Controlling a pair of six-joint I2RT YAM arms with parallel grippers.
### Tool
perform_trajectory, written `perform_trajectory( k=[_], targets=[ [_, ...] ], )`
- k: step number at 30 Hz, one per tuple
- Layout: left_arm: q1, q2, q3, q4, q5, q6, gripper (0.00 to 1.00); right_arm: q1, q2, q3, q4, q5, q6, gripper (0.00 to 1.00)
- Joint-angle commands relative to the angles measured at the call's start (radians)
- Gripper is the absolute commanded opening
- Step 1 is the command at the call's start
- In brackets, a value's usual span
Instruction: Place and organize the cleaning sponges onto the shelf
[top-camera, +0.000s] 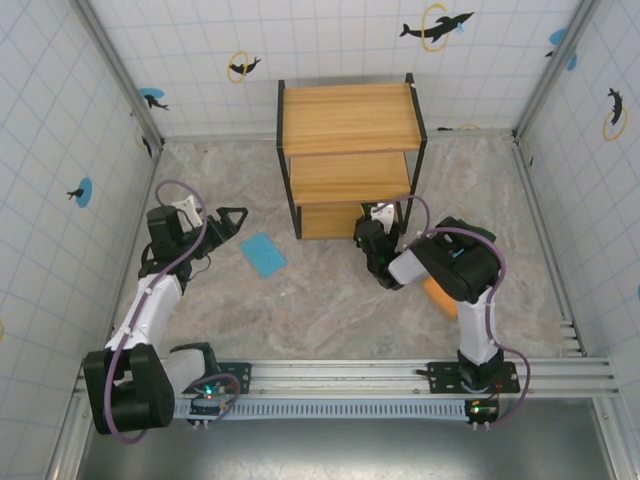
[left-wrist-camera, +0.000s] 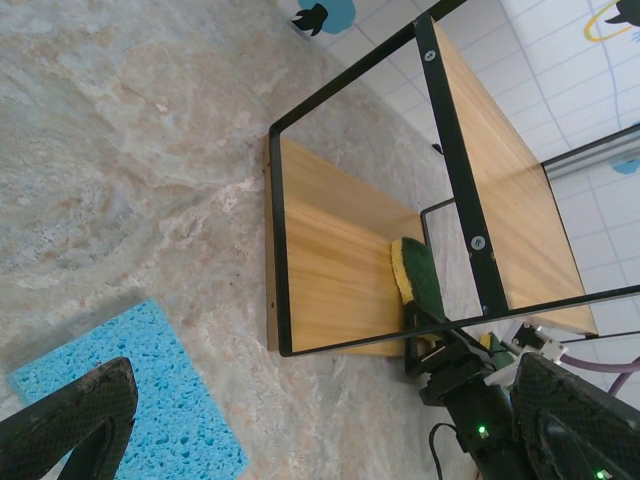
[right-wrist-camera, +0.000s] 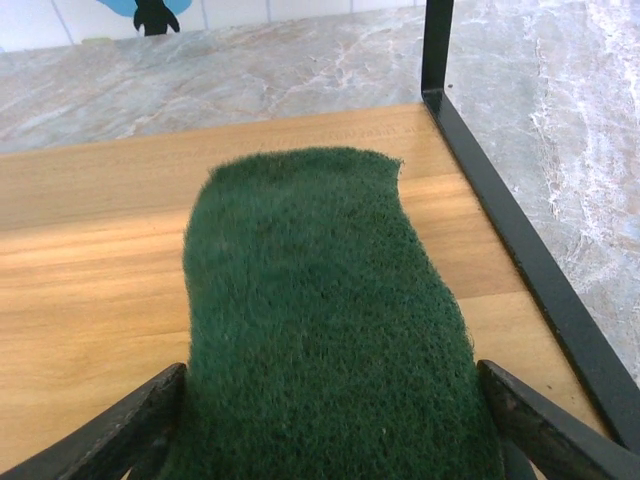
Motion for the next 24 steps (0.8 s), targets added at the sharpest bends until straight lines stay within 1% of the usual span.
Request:
perform_trajectory(
  k=[1, 6, 11, 17, 21, 24],
  targets=[
    [0.008, -0.002, -0.003, 0.008, 0.010, 0.009, 0.98, -0.005, -0.043, -0.019, 0.067, -0.009, -0.010, 0.75],
    [0.007, -0.002, -0.003, 0.005, 0.014, 0.009, 0.98, -0.005, -0.057, -0.033, 0.071, 0.011, -0.018, 0.77],
    [0.007, -0.004, -0.003, 0.004, 0.012, 0.010, 0.98, -0.005, -0.072, -0.042, 0.061, -0.006, -0.047, 0.79],
    [0.007, -0.006, -0.003, 0.000, 0.012, 0.010, 0.97, 0.000, -0.117, -0.091, 0.071, -0.017, -0.059, 0.82],
    [0.008, -0.004, -0.002, 0.003, 0.011, 0.010, 0.98, 0.003, -0.165, -0.135, 0.075, -0.051, -0.077, 0.83],
    [0.008, -0.003, -0.002, 0.003, 0.012, 0.008, 0.98, 0.005, -0.213, -0.172, 0.082, -0.104, -0.103, 0.84]
  ],
)
